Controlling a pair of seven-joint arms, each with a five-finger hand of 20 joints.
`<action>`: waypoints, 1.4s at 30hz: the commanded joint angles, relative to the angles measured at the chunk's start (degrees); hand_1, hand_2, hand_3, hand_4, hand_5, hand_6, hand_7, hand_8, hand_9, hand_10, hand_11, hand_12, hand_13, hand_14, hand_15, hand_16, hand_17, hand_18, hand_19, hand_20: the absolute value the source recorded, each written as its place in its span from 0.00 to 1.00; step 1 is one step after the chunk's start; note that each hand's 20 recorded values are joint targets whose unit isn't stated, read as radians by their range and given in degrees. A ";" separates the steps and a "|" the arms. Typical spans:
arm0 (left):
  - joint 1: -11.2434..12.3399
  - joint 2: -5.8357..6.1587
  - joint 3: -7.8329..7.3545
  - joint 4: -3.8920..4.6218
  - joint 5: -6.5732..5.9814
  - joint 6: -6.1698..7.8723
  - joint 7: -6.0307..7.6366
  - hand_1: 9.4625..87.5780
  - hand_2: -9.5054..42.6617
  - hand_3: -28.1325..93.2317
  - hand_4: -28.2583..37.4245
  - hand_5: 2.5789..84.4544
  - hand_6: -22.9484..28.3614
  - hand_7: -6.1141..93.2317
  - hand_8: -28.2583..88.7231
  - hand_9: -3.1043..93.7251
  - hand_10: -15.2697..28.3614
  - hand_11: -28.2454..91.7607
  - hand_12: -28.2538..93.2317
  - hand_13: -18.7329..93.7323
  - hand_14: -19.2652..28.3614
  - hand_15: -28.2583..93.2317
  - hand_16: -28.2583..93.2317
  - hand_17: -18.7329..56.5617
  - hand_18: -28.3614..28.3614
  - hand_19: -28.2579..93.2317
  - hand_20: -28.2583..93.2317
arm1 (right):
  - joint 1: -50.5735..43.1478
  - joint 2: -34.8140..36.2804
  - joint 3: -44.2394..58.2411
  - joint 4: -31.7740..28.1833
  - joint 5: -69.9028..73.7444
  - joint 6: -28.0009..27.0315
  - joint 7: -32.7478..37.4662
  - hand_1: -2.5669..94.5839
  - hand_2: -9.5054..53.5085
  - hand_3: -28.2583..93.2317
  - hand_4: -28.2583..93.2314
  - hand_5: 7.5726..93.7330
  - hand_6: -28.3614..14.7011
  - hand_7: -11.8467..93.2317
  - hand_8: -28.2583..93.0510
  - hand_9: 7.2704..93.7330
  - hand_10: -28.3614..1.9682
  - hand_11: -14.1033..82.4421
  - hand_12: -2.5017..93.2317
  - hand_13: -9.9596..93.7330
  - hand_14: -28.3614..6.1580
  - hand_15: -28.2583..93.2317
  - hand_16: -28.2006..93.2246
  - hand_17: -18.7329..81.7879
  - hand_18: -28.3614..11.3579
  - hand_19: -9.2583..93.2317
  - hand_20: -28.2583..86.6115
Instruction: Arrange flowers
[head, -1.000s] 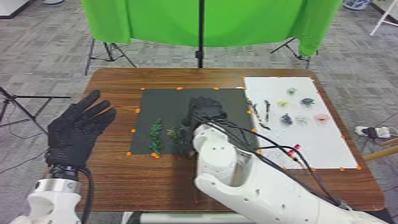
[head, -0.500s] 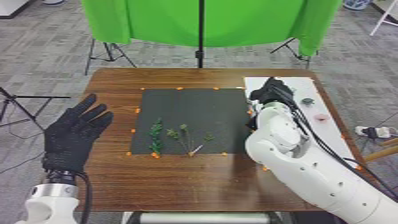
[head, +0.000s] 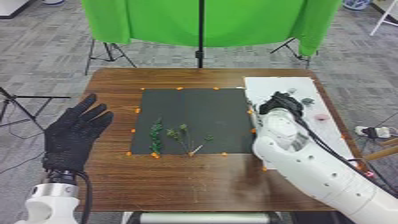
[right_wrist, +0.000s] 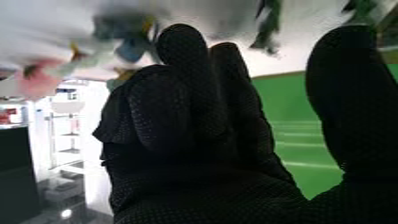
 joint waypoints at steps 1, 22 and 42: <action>0.50 -1.03 -0.14 0.12 0.31 0.01 -1.34 0.19 0.30 0.89 0.07 0.49 0.68 0.18 0.17 0.43 0.84 0.46 0.32 0.42 1.00 0.67 0.15 0.14 0.96 0.71 0.35 | -0.70 -3.52 -0.37 1.67 0.96 -8.52 1.32 0.37 0.00 0.82 0.01 0.65 0.53 0.23 0.14 0.73 0.27 0.66 0.22 0.72 0.32 0.93 0.35 0.47 0.00 0.98 0.55; 0.30 -0.96 -0.13 0.12 -0.05 0.17 -0.89 0.19 0.31 0.89 0.07 0.49 0.68 0.18 0.17 0.43 0.84 0.46 0.32 0.43 1.00 0.68 0.15 0.14 0.96 0.71 0.35 | -0.02 1.08 -11.59 4.93 -8.70 2.75 -4.31 0.60 0.00 0.82 0.00 0.99 0.63 0.30 0.31 0.98 0.57 0.63 0.26 0.85 0.54 0.92 0.39 0.56 0.07 1.00 0.67; 1.90 0.62 0.01 -0.20 -0.70 0.83 2.11 0.19 0.31 0.89 0.07 0.49 0.68 0.18 0.17 0.43 0.84 0.46 0.32 0.43 1.00 0.68 0.15 0.14 0.96 0.71 0.35 | 8.11 4.88 -14.69 -1.17 -14.49 24.58 -0.95 0.57 0.00 0.90 0.00 1.00 0.56 0.35 0.32 1.00 0.56 0.69 0.25 0.87 0.51 0.94 0.40 0.58 0.06 1.00 0.73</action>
